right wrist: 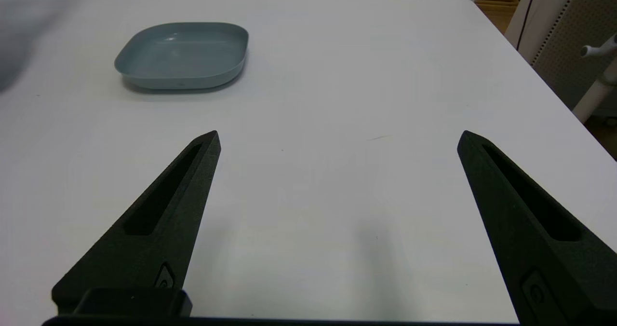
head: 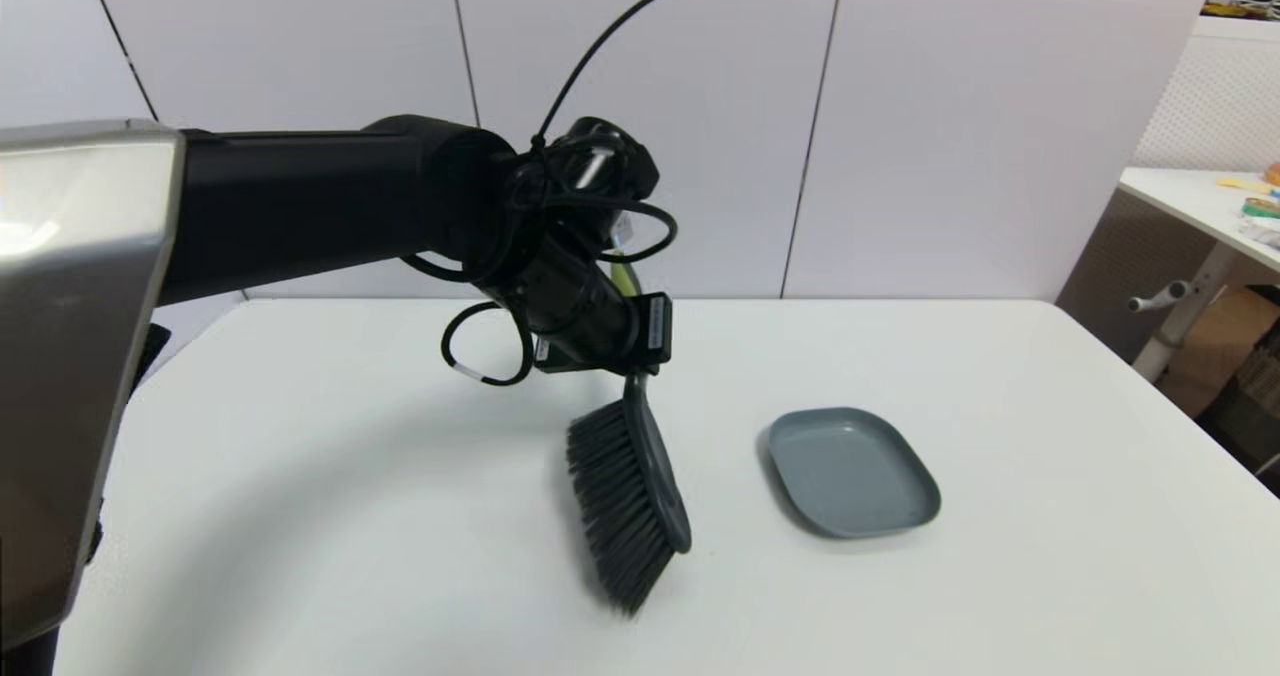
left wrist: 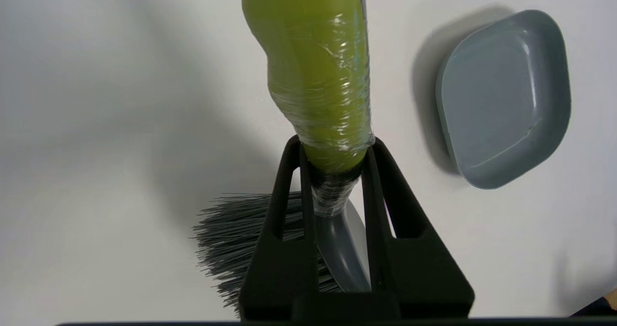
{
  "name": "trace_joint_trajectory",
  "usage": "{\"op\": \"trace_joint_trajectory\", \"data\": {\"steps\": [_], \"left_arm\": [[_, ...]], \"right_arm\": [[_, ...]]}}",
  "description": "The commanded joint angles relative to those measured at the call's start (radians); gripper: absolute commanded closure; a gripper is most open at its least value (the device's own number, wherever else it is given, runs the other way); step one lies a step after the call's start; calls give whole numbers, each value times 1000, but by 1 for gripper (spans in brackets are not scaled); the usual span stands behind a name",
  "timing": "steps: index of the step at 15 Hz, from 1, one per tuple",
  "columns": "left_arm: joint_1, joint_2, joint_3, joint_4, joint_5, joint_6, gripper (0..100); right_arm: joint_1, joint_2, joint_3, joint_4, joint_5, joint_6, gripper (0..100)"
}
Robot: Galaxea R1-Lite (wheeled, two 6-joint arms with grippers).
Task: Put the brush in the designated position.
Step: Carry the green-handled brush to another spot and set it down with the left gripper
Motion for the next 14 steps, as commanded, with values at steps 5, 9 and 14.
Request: {"op": "trace_joint_trajectory", "data": {"steps": [5, 9, 14], "left_arm": [[-8, 78, 0, -25, 2, 51, 100], [-8, 98, 0, -50, 2, 51, 100], [-5, 124, 0, -82, 3, 50, 100]], "right_arm": [[0, 1, 2, 0, 1, -1, 0], [0, 1, 2, 0, 1, -1, 0], [0, 1, 2, 0, 1, -1, 0]]}}
